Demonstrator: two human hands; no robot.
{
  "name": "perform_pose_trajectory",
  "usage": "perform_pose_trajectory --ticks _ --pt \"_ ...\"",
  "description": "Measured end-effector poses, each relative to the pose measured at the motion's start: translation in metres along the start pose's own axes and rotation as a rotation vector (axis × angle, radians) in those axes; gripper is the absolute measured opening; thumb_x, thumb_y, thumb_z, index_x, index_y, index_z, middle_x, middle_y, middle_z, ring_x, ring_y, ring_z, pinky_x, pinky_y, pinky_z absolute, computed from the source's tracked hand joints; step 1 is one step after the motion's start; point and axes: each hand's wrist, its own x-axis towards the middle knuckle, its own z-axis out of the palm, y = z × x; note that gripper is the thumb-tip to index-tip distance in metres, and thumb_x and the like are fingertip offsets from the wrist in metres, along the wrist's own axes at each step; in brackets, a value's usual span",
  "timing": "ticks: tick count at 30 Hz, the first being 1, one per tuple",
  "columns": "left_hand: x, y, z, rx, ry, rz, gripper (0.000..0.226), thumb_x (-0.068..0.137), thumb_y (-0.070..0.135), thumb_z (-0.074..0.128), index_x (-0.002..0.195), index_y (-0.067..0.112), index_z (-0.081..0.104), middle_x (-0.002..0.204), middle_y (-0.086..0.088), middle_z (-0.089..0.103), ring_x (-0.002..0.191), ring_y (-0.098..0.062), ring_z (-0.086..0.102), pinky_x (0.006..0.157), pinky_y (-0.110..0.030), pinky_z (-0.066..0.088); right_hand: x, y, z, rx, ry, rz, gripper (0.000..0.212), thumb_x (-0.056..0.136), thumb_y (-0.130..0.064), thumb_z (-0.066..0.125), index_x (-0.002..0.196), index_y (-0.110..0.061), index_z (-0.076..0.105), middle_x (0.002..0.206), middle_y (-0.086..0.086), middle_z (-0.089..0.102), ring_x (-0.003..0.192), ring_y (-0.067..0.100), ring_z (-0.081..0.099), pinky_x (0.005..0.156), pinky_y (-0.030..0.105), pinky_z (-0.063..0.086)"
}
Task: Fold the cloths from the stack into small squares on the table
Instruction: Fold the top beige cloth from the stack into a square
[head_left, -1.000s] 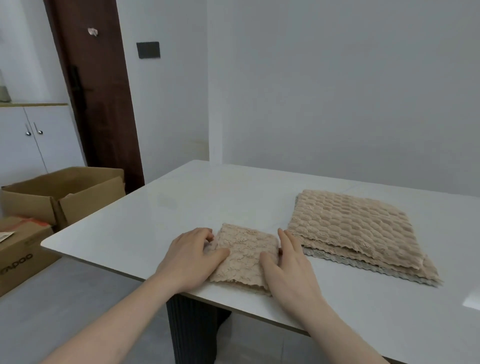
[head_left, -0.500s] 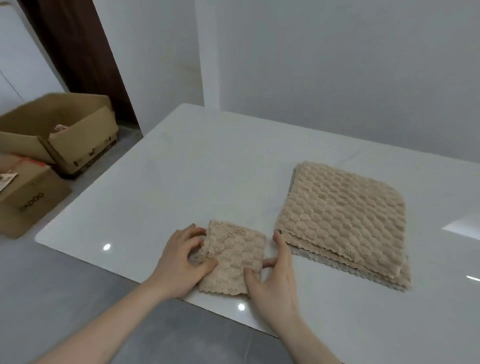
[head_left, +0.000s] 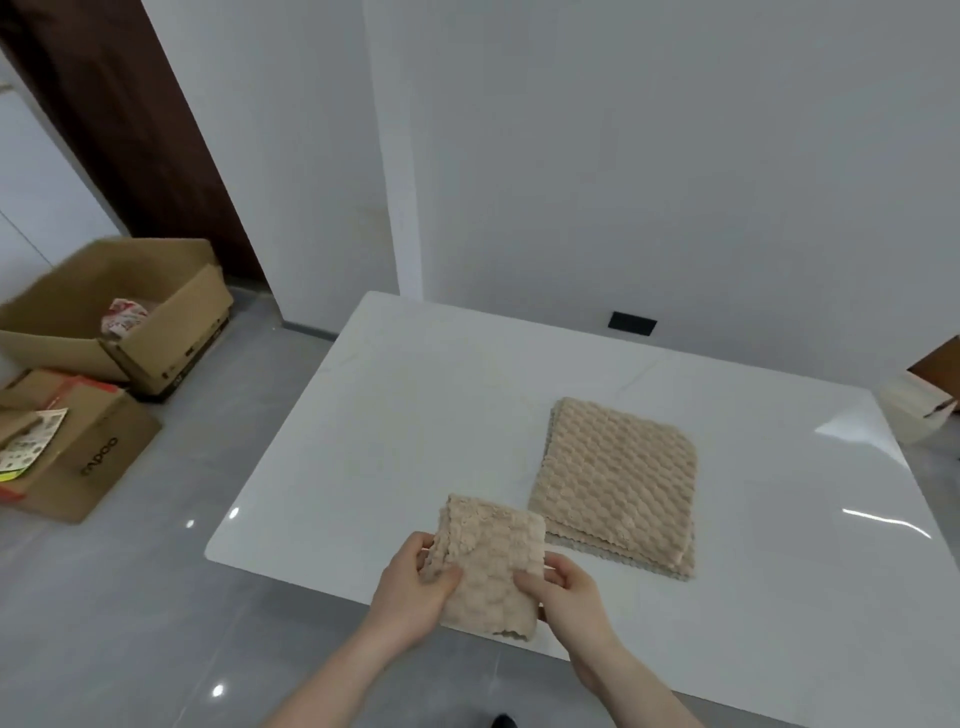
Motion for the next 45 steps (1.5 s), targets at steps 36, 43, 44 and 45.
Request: perform_pose_trajectory --ticks 36,43,44,45 --pt "0.211 0.017 -0.284 0.178 -0.191 0.085 0.036 0.082 0.007 0.061 0.098 0.038 0.068 0.095 0.007 0.067 0.067 -0.011 0.063 0.058 -0.026 0.05 0.108 -0.102 0.28 0.13 0.136 -0.035 0.017 0.09 -0.009 0.067 0.107 -0.008 0.07 0.085 0.004 0.077 0.083 0.02 0.077 0.078 0.04 0.064" --pt "0.229 0.025 -0.289 0.186 -0.23 0.107 0.031 0.077 0.01 0.064 0.091 0.037 0.07 0.086 0.009 0.068 0.072 -0.013 0.066 0.062 -0.027 0.051 0.11 -0.114 0.286 0.094 0.207 -0.059 0.014 0.09 -0.018 0.07 0.104 -0.019 0.071 0.085 0.001 0.076 0.073 0.013 0.07 0.07 0.03 0.055" --pt "0.231 0.026 -0.291 0.19 -0.232 0.102 0.031 0.078 0.008 0.065 0.091 0.036 0.07 0.085 0.009 0.067 0.071 -0.013 0.065 0.062 -0.028 0.051 0.114 -0.116 0.288 0.089 0.206 -0.055 0.014 0.09 -0.019 0.07 0.104 -0.019 0.071 0.084 -0.001 0.076 0.072 0.012 0.069 0.068 0.029 0.054" --pt "0.234 0.027 -0.293 0.195 -0.234 0.097 0.03 0.078 0.007 0.065 0.092 0.034 0.069 0.084 0.008 0.066 0.071 -0.014 0.064 0.063 -0.03 0.051 0.117 -0.118 0.291 0.084 0.208 -0.048 0.014 0.09 -0.019 0.07 0.104 -0.019 0.071 0.082 -0.002 0.076 0.072 0.012 0.069 0.068 0.028 0.053"
